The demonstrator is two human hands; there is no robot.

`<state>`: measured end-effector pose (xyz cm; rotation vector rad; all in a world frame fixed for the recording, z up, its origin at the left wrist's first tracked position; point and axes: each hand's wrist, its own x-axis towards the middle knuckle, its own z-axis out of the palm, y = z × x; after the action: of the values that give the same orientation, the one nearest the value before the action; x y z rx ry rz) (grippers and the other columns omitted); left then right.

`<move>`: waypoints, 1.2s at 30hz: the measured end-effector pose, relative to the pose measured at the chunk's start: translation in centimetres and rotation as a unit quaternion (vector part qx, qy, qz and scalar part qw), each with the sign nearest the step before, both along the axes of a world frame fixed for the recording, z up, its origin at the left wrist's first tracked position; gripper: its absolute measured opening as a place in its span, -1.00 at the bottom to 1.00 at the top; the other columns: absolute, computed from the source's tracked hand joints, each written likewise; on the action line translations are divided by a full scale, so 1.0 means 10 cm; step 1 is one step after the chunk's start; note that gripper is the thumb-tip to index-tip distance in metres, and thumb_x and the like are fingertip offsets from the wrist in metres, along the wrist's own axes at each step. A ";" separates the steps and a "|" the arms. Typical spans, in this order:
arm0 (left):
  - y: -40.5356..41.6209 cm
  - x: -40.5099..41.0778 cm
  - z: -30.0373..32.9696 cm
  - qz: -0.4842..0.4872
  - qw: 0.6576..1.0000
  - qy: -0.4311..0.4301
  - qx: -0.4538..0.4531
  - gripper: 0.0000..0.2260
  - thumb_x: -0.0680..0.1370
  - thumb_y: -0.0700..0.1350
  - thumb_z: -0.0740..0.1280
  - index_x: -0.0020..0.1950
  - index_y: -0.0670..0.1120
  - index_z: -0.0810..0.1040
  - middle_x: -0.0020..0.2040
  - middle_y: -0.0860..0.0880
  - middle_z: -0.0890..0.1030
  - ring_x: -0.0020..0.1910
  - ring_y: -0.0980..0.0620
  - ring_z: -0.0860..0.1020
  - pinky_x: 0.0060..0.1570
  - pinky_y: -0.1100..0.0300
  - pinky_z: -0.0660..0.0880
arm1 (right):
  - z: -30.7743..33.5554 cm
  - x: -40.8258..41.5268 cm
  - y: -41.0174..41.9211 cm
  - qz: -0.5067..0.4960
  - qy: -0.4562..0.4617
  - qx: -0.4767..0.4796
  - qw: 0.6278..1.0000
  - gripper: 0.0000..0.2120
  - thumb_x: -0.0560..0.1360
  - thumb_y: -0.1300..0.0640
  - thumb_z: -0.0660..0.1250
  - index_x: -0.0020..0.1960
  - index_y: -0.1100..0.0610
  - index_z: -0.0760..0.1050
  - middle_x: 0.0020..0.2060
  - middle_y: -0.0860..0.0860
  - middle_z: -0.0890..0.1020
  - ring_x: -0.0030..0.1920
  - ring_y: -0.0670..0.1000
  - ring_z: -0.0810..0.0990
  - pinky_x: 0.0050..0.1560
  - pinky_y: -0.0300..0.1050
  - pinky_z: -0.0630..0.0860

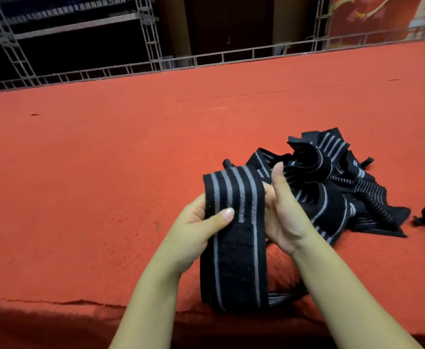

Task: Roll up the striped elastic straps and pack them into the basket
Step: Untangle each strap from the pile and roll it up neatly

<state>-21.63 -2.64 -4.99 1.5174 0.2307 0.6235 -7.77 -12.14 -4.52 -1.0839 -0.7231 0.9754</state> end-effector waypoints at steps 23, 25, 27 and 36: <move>-0.16 0.18 0.89 0.068 0.993 -0.089 0.022 -0.92 0.46 -0.15 0.42 -0.15 -0.15 0.66 -0.30 -0.08 0.68 -0.38 0.06 0.62 -0.38 0.31 0.51 | 0.40 -0.17 -0.24 -0.155 -0.284 0.143 0.935 -0.62 0.37 0.03 0.45 0.15 -0.16 0.49 0.18 -0.09 0.58 0.21 -0.08 0.57 0.20 0.09 0.52; -0.18 0.20 0.96 0.081 0.990 -0.114 0.005 -0.90 0.45 -0.14 0.37 -0.20 -0.13 0.65 -0.37 -0.02 0.66 -0.45 0.11 0.58 -0.44 0.35 0.47 | 0.45 -0.19 -0.23 -0.212 -0.270 0.168 0.924 -0.68 0.31 -0.06 0.46 0.02 -0.23 0.48 0.19 -0.18 0.56 0.18 -0.11 0.58 0.16 0.00 0.53; -0.18 0.22 1.03 0.096 0.986 -0.135 -0.007 -0.88 0.44 -0.14 0.36 -0.24 -0.12 0.67 -0.36 -0.03 0.66 -0.42 0.08 0.61 -0.38 0.28 0.53 | 0.50 -0.21 -0.21 -0.236 -0.283 0.163 0.915 -0.75 0.34 -0.04 0.47 -0.04 -0.17 0.48 0.13 -0.20 0.58 0.11 -0.15 0.60 0.08 -0.11 0.52; -0.18 0.26 1.03 0.175 0.966 -0.190 -0.012 -0.89 0.39 -0.13 0.39 -0.26 -0.06 0.72 -0.30 -0.01 0.69 -0.34 0.06 0.60 -0.31 0.21 0.56 | 0.55 -0.25 -0.15 -0.256 -0.282 0.144 0.913 -0.87 0.45 0.03 0.45 -0.06 -0.04 0.51 -0.14 -0.19 0.67 -0.16 -0.13 0.63 -0.08 -0.25 0.51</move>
<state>-19.00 -4.48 5.32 1.3118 0.2111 1.1740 -10.28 -13.62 1.00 -1.2149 -0.9457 0.0862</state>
